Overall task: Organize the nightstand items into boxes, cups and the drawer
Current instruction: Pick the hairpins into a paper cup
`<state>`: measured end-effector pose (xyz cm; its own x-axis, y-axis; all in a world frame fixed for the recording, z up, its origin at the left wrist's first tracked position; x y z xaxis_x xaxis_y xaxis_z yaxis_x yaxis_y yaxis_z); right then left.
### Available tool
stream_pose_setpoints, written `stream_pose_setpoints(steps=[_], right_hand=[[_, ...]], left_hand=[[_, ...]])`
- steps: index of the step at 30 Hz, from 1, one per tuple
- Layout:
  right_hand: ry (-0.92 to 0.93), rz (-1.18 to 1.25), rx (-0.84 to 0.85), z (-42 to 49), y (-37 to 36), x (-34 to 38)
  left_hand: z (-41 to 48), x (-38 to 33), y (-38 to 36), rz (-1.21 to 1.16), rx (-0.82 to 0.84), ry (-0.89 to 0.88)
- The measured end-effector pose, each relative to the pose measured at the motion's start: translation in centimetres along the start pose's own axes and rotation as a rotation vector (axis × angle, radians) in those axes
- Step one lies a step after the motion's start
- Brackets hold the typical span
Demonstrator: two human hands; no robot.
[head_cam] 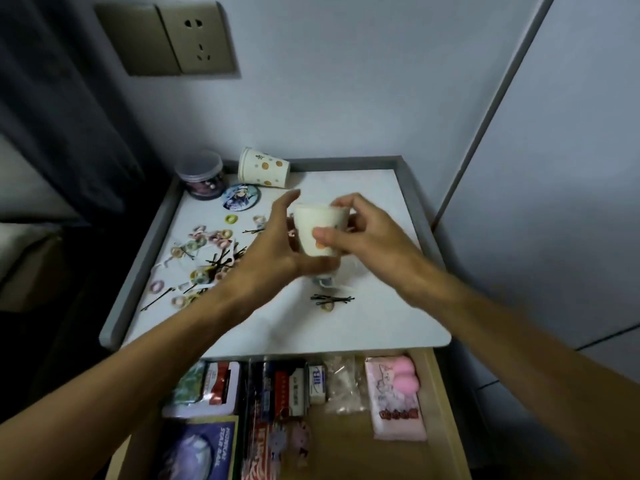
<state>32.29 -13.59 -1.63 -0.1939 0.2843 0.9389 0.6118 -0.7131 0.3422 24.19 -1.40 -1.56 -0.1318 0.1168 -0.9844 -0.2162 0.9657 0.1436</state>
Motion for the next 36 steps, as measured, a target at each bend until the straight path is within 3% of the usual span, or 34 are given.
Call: stream_pose_setpoints(steps=[4, 9, 14, 18, 21, 23, 28, 32, 36], right_hand=[[0.027, -0.011, 0.068, -4.3, -4.3, -0.2], [0.097, -0.158, 0.13, -6.4, -7.9, 0.4], [0.141, -0.307, 0.071, -6.1, -8.5, 0.0], [0.056, -0.517, -0.185, -4.2, -4.3, -1.7], [-0.108, -0.667, -0.357, -2.4, -0.2, -4.2], [-0.198, -0.707, -0.345, -1.3, 1.2, -5.5], [-0.218, -0.9, -0.224, 1.9, 0.0, -5.9], [-0.125, -0.951, -0.244, 2.5, 0.6, -6.1], [0.153, -0.835, -0.176, -0.3, -0.2, -4.2]], left_hand=[[-5.4, 0.1, 0.9, 0.099, -0.052, -0.042], [-8.2, 2.5, 3.5, 0.087, -0.084, 0.059], [-8.6, 4.4, 5.2, 0.027, -0.143, 0.097], [-8.3, 4.9, 5.8, -0.038, -0.157, 0.118], [-8.0, 5.0, 5.6, -0.046, -0.138, 0.131], [-8.0, 5.2, 5.4, -0.029, -0.112, 0.147], [-8.2, 5.7, 5.6, 0.019, -0.076, 0.175], [-8.1, 5.8, 5.8, 0.046, -0.076, 0.175], [-8.4, 6.2, 5.5, 0.083, -0.05, 0.181]])
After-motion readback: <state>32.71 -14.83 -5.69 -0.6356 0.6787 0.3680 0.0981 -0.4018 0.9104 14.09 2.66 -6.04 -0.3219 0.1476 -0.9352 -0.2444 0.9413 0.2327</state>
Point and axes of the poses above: each hand's wrist, its own z-axis towards the middle knuckle, its own y-axis out of the back of the hand, x = y × z, the point moved 6 cm from there along z, towards the middle knuckle, and after that the axes turned 5 degrees about -z, right-handed, at the moved point
